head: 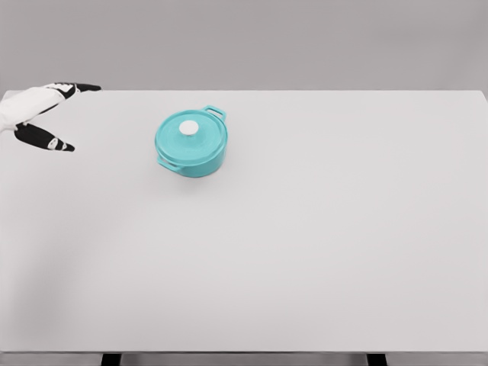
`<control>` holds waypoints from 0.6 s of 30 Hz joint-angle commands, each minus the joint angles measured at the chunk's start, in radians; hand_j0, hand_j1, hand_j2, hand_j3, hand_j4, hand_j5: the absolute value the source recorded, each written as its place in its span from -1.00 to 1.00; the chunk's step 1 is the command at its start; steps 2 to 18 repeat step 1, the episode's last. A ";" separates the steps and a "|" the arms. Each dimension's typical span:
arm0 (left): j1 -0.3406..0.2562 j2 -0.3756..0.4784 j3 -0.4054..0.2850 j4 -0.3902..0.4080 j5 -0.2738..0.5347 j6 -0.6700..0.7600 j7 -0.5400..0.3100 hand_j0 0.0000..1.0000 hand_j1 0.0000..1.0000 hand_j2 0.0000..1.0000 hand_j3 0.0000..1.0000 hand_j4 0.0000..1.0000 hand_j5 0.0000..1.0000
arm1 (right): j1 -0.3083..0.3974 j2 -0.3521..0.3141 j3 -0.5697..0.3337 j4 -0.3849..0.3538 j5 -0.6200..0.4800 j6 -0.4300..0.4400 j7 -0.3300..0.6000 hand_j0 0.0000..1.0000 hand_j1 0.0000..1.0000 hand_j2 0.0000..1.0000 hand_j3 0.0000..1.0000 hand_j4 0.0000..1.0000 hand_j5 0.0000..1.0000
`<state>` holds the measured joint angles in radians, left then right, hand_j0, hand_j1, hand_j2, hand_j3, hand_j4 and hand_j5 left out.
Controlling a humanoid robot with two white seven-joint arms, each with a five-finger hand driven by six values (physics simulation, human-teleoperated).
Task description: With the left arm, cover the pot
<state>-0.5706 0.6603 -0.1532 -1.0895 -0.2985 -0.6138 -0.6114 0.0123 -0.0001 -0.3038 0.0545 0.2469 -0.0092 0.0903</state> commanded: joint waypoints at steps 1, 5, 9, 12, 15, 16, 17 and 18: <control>0.000 0.002 0.001 -0.001 0.009 0.003 0.001 1.00 1.00 1.00 1.00 1.00 1.00 | 0.000 0.000 0.000 -0.001 0.000 0.000 0.000 1.00 1.00 1.00 1.00 1.00 1.00; 0.000 0.002 0.001 -0.001 0.009 0.003 0.001 1.00 1.00 1.00 1.00 1.00 1.00 | 0.000 0.000 0.000 -0.001 0.000 0.000 0.000 1.00 1.00 1.00 1.00 1.00 1.00; 0.000 0.002 0.001 -0.001 0.009 0.003 0.001 1.00 1.00 1.00 1.00 1.00 1.00 | 0.000 0.000 0.000 -0.001 0.000 0.000 0.000 1.00 1.00 1.00 1.00 1.00 1.00; 0.000 0.002 0.001 -0.001 0.009 0.003 0.001 1.00 1.00 1.00 1.00 1.00 1.00 | 0.000 0.000 0.000 -0.001 0.000 0.000 0.000 1.00 1.00 1.00 1.00 1.00 1.00; 0.000 0.002 0.001 -0.001 0.009 0.003 0.001 1.00 1.00 1.00 1.00 1.00 1.00 | 0.000 0.000 0.000 -0.001 0.000 0.000 0.000 1.00 1.00 1.00 1.00 1.00 1.00; 0.000 0.002 0.001 -0.001 0.009 0.003 0.001 1.00 1.00 1.00 1.00 1.00 1.00 | 0.000 0.000 0.000 -0.001 0.000 0.000 0.000 1.00 1.00 1.00 1.00 1.00 1.00; 0.000 0.002 0.001 -0.001 0.009 0.003 0.001 1.00 1.00 1.00 1.00 1.00 1.00 | 0.000 0.000 0.000 -0.001 0.000 0.000 0.000 1.00 1.00 1.00 1.00 1.00 1.00; 0.000 0.002 0.001 -0.001 0.009 0.003 0.001 1.00 1.00 1.00 1.00 1.00 1.00 | 0.000 0.000 0.000 -0.001 0.000 0.000 0.000 1.00 1.00 1.00 1.00 1.00 1.00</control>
